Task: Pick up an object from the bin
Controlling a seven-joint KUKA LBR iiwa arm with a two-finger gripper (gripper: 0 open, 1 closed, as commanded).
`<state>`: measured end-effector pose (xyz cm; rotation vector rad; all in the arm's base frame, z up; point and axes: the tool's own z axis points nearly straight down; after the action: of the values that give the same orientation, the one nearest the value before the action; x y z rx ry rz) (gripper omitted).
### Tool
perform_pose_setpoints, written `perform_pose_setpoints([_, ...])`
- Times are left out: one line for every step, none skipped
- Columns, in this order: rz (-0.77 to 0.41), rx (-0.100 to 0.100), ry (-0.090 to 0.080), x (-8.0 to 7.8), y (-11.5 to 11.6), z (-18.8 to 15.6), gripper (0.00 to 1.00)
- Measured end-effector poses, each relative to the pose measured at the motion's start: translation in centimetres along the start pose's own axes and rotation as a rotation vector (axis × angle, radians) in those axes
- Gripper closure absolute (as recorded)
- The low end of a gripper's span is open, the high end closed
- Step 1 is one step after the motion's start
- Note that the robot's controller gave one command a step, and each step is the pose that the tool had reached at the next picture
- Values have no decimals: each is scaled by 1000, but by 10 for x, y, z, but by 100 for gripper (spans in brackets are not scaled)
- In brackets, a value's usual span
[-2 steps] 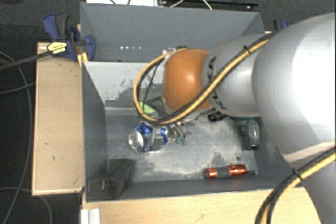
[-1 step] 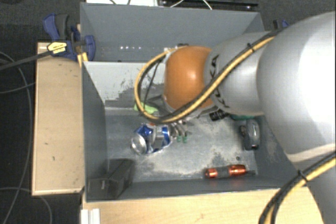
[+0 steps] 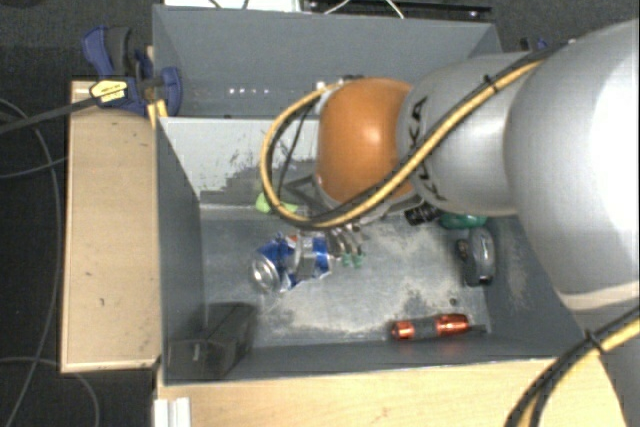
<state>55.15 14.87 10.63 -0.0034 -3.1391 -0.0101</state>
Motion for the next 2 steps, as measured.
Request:
perform_pose_setpoints([1,0,0,0,0,-30,100])
perform_pose_setpoints([1,-1,-3,-1,0,-53,100])
